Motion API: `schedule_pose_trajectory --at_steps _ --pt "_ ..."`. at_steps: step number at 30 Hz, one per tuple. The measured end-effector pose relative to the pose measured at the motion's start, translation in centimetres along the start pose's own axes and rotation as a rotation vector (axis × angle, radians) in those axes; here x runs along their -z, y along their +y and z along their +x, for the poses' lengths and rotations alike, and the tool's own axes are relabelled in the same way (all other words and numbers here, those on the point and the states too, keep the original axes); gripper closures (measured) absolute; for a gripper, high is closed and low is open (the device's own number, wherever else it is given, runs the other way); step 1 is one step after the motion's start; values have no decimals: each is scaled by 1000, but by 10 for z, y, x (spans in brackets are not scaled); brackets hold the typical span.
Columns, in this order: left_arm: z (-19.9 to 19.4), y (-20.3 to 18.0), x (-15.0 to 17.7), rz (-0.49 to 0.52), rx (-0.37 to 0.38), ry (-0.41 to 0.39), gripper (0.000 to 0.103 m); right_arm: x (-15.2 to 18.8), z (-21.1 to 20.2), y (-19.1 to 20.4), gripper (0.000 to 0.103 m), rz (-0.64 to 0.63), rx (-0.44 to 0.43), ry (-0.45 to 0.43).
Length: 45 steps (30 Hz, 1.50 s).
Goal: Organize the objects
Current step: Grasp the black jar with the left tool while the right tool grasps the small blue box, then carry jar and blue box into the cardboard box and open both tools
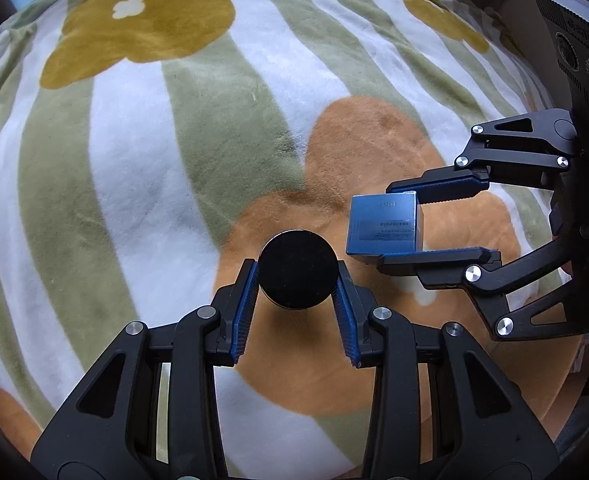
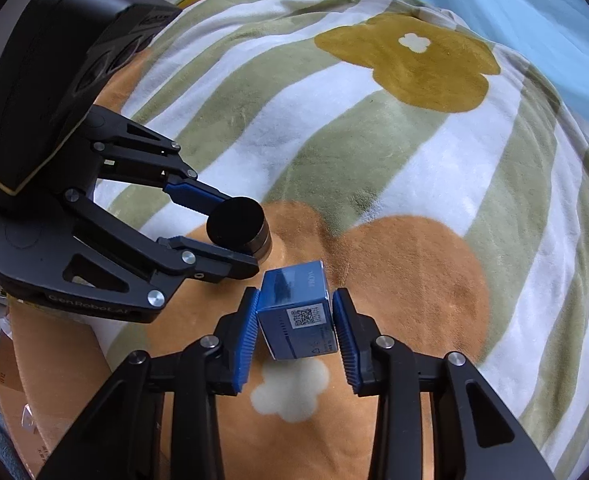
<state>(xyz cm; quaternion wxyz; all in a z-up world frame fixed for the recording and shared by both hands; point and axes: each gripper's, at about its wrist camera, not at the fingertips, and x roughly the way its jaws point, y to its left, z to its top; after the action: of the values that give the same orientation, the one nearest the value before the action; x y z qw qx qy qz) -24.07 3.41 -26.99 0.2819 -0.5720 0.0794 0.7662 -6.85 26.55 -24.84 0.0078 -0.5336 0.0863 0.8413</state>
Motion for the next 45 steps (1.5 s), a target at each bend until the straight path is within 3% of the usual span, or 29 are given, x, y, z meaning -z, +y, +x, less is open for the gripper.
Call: schedule_pose_trajectory --at_steps 10,23,34,45 --pt "-78 -21 9 -43 -19 -72 69 -7 -53 8 69 54 45 -51" --pt "-161 -70 69 -118 -3 -117 69 28 -154 53 69 157 92 -103" --pt "-176 -113 132 -134 9 -63 69 86 -179 91 69 291 62 -72" --pt "-134 -153 179 -115 44 25 69 160 -164 115 69 381 66 -8"
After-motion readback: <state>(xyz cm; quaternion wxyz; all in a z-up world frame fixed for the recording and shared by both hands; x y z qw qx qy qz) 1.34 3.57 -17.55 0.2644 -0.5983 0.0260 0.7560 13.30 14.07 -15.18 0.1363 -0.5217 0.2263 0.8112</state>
